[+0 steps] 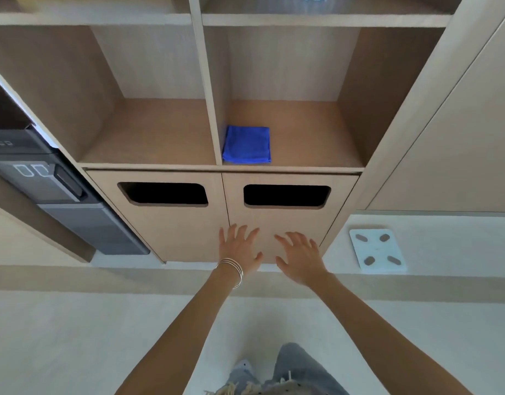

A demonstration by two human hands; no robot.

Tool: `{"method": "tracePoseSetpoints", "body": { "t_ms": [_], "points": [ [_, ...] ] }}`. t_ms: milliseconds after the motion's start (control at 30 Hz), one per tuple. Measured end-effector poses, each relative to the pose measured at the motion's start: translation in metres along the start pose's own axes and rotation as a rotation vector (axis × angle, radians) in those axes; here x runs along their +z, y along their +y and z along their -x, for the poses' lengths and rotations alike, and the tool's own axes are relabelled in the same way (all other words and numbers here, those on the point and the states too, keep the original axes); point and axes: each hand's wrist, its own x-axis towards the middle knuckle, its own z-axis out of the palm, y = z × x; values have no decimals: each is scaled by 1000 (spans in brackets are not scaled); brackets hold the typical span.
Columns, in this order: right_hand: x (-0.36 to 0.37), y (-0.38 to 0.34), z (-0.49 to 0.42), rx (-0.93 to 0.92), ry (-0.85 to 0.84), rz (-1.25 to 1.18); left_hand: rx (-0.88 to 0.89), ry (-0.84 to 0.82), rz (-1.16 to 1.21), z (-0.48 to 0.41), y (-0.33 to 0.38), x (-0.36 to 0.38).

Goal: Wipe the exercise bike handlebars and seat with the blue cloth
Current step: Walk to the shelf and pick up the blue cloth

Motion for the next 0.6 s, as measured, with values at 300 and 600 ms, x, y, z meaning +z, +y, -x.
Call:
{"method": "tracePoseSetpoints", "body": {
  "t_ms": [300, 600],
  "points": [
    [-36, 44, -138, -209, 1, 62, -184, 66, 19, -102, -3, -22],
    [-85, 16, -242, -474, 111, 51, -403, 170, 64, -140, -19, -50]
  ]
}}
